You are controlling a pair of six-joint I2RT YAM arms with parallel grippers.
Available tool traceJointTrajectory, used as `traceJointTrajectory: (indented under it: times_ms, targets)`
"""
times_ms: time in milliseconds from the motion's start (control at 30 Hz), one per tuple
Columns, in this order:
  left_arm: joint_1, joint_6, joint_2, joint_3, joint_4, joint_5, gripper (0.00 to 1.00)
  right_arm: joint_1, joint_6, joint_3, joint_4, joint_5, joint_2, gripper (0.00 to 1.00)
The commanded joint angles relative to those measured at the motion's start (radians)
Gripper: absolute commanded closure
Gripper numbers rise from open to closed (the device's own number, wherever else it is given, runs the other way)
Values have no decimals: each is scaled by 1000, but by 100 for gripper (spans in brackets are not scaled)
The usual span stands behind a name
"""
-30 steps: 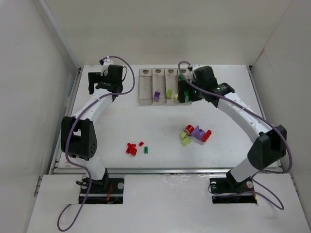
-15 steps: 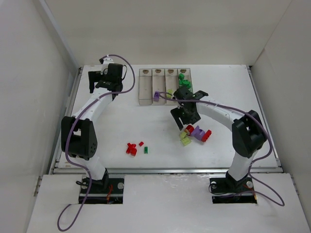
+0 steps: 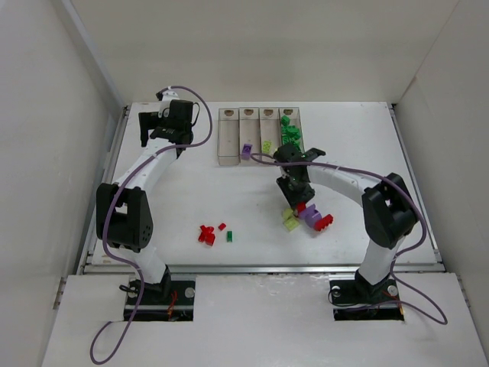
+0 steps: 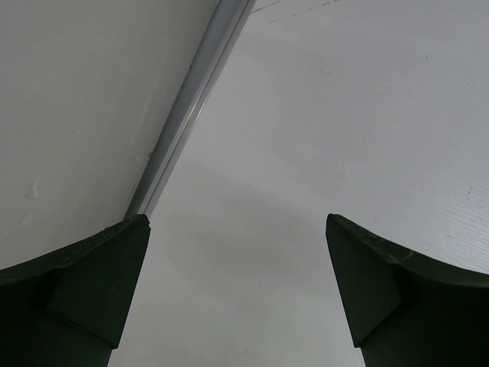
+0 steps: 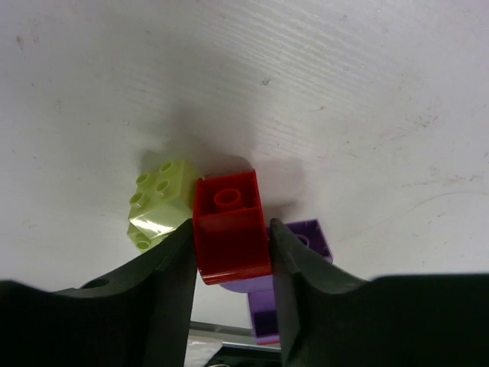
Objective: Sort the legos into containers by color
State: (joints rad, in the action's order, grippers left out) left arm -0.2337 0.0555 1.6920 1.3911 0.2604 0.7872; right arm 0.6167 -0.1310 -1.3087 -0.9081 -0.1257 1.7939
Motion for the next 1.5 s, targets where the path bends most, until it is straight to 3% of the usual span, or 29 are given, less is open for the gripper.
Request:
traceJointTrajectory:
  times_ms: [0, 33, 67, 100, 400, 500, 600, 767, 933, 1100, 1300, 1467]
  targets:
    - [7, 17, -22, 23, -1, 15, 0, 6, -12, -40, 8, -25, -20, 71]
    - [7, 17, -22, 23, -1, 15, 0, 6, -12, -50, 8, -14, -21, 80]
    - [7, 17, -22, 23, -1, 15, 0, 6, -12, -78, 8, -14, -21, 99]
    - [7, 17, -22, 23, -1, 15, 0, 6, -12, -93, 8, -5, -31, 100]
    - [7, 7, -22, 35, 10, -28, 0, -37, -59, -276, 17, 23, -71, 100]
    - [7, -8, -22, 75, 34, -135, 1, -64, -148, -351, 148, 91, -135, 100]
    - [-30, -42, -31, 150, 68, -344, 1, -97, -264, -360, 378, 121, -214, 100]
    - [-52, -237, -63, 327, 152, -714, 1, -109, -369, -382, 696, 63, -261, 100]
    - [-73, -431, -92, 413, 226, -1167, 0, -78, -426, -494, 749, 11, -196, 100]
    - [-142, -499, -92, 480, 264, -1203, 0, -40, -463, -560, 761, -20, -177, 100]
    - [-164, -355, -104, 505, 165, -1336, 0, -40, -484, -546, 770, -20, -179, 100]
    - [-229, -212, -114, 505, 117, -1346, 0, -31, -493, -508, 781, -20, -202, 100]
